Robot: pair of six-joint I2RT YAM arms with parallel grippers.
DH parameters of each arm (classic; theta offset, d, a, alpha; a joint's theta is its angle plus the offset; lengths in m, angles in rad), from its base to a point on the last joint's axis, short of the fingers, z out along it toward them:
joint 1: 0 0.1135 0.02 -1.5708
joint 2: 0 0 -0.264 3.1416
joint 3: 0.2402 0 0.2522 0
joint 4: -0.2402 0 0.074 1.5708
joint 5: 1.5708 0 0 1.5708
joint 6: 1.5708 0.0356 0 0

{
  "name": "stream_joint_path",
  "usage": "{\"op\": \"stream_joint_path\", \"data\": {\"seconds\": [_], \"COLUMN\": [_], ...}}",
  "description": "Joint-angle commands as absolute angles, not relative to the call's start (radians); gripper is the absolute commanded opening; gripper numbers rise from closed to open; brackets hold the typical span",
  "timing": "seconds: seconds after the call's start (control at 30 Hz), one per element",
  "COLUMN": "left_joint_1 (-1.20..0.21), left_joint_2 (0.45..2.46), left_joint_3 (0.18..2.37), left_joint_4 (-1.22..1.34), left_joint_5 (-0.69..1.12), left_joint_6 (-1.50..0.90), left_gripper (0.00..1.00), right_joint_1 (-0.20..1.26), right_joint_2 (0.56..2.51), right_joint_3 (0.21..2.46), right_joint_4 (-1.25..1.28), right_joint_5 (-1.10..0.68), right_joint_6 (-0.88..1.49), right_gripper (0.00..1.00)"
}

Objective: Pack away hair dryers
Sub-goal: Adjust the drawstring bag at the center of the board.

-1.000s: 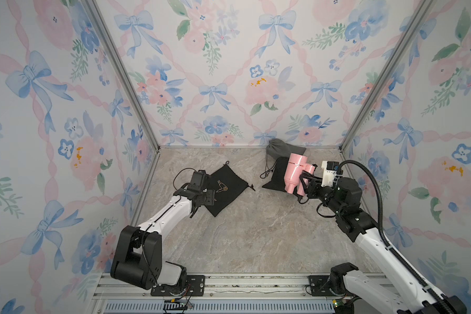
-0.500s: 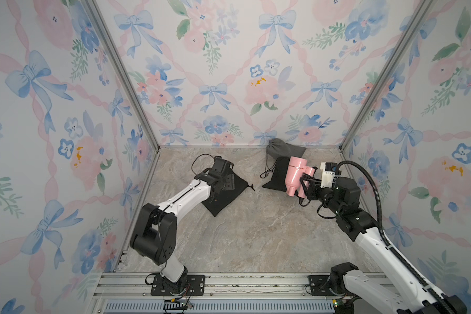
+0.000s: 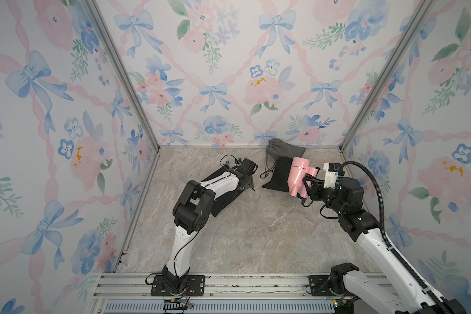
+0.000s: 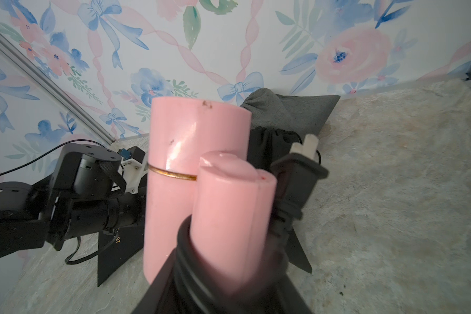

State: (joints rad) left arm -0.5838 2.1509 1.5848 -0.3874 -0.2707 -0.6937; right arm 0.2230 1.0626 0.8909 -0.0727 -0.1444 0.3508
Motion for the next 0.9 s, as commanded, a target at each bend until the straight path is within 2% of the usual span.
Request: {"op": "stream_joint_path", "data": {"seconds": [0.0, 0.17, 0.33, 0.43, 0.6, 0.73, 0.87], "left_joint_1": [-0.589, -0.594, -0.601, -0.618, -0.652, -0.672, -0.669], "left_joint_2": [2.201, 2.236, 2.249, 2.227, 2.131, 1.996, 1.844], "left_joint_3": [1.623, 1.633, 1.646, 1.639, 1.543, 1.385, 1.218], "left_joint_4": [-0.391, -0.391, -0.391, -0.392, -0.392, -0.387, -0.381], "left_joint_5": [-0.308, -0.313, -0.308, -0.288, -0.225, -0.179, -0.15], "left_joint_6": [-0.722, -0.711, -0.65, -0.575, -0.401, -0.25, -0.113], "left_gripper": [0.76, 0.62, 0.13, 0.02, 0.0, 0.01, 0.2], "right_joint_1": [0.214, 0.21, 0.197, 0.193, 0.186, 0.186, 0.186], "right_joint_2": [1.044, 1.035, 1.023, 1.009, 0.984, 0.966, 0.956], "right_joint_3": [0.892, 0.891, 0.879, 0.876, 0.873, 0.86, 0.848], "right_joint_4": [-0.029, -0.034, -0.028, -0.037, -0.055, -0.06, -0.053], "right_joint_5": [-0.174, -0.181, -0.189, -0.187, -0.182, -0.179, -0.184], "right_joint_6": [0.354, 0.35, 0.359, 0.357, 0.35, 0.351, 0.359], "right_gripper": [0.27, 0.27, 0.27, 0.27, 0.28, 0.28, 0.28]}}
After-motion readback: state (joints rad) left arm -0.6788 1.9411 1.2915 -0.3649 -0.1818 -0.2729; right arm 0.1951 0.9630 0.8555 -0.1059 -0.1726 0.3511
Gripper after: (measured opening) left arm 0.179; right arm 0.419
